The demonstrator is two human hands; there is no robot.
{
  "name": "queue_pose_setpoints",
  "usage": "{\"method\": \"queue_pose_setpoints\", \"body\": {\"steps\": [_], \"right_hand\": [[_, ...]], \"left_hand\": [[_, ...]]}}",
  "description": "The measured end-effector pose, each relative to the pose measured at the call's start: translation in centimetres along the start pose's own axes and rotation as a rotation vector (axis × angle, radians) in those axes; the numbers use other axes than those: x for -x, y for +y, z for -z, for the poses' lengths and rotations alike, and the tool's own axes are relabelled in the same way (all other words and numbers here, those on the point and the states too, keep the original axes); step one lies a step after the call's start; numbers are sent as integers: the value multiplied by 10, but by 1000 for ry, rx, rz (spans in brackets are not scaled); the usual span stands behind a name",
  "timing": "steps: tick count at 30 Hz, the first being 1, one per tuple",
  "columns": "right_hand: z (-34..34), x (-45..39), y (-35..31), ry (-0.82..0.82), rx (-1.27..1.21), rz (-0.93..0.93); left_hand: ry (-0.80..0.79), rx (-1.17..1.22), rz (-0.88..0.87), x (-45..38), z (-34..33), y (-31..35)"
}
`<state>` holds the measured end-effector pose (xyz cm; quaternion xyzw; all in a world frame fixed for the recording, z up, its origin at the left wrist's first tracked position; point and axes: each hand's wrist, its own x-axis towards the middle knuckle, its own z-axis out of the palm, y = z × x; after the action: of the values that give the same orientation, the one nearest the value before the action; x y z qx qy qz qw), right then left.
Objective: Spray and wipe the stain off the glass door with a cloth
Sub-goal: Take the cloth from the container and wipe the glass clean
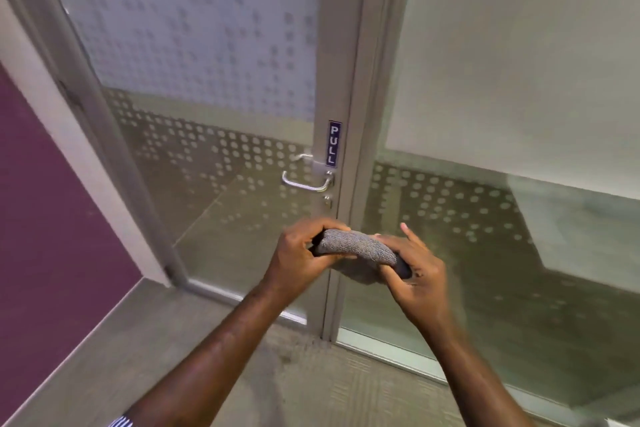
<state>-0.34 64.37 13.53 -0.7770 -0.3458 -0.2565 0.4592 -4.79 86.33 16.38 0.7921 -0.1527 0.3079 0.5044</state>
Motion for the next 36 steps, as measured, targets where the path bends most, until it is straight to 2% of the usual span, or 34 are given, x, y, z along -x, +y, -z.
{"method": "queue_pose_setpoints", "body": {"steps": [6,10,14,16,18,21,24,26,29,33,36], "right_hand": [[-103,-28,-61,4,-43,150],[-160,-40,-92,-77,-117,204],[-200,-56,-116,-285,-301,172],[-219,-68,-123,-401,-460,78],[-241,-85,-126,-519,-652,-69],[-281,-117,-126,-666,-812,-222],[-321,-151,-124,-875,-910,-256],[-349,-169,-123,-945,-974,-257],[-390,-195,-122,-975,-1108,-289],[-436,-234,-116,-861,-1423,-464],[-464,-258,-112,-796,-1606,-490]], "left_hand": [[107,-108,-55,36,119,-27],[202,-192,-49,57,179,-43],[244,-240,12,65,228,-49],[254,-246,41,64,252,-51],[228,-243,36,61,275,-56],[164,-215,28,49,304,-66],[110,-196,51,31,328,-78],[75,-203,50,16,342,-87],[71,-212,66,-11,364,-108],[150,-249,110,-47,390,-143],[273,-222,195,-71,395,-172]]}}
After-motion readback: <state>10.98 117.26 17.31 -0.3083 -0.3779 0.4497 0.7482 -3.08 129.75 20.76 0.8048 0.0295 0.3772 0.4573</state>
